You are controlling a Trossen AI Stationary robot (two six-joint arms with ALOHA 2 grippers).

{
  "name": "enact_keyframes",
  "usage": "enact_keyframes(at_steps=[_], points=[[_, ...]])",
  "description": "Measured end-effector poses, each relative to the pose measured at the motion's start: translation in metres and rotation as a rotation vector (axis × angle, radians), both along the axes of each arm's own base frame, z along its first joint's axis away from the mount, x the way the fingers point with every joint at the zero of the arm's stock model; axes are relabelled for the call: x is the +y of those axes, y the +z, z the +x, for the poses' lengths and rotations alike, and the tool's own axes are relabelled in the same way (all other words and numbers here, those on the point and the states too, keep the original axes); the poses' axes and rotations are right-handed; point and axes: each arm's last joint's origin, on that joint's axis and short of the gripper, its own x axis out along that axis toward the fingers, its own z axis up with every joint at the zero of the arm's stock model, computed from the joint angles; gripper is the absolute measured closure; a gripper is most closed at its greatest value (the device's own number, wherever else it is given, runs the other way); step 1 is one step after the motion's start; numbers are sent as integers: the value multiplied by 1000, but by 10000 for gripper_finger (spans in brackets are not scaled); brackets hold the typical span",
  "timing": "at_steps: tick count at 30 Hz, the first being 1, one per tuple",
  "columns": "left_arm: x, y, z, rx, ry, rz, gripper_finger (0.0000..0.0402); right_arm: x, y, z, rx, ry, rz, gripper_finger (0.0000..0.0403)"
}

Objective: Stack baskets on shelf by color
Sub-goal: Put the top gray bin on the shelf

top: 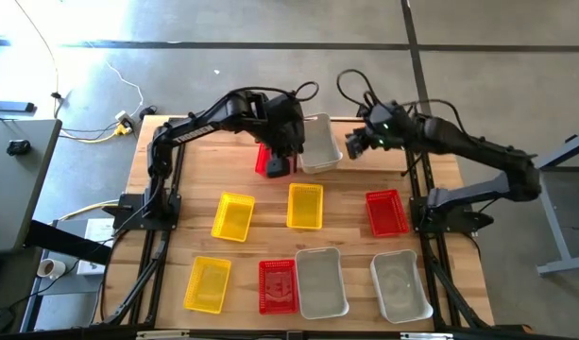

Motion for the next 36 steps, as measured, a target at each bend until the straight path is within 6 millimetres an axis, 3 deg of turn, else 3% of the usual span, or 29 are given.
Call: enact_keyframes(at_steps=[11, 22, 36], points=[[-10, 26, -29, -25, 28, 14, 355, -54, -9, 30, 126, -47, 185, 273], [-21, 40, -61, -20, 66, 21, 355, -97, -62, 58, 278, -80, 328, 273], [-43, -17, -136, -198, 232, -2, 355, -121, -123, 80, 417, -106, 419, 273]])
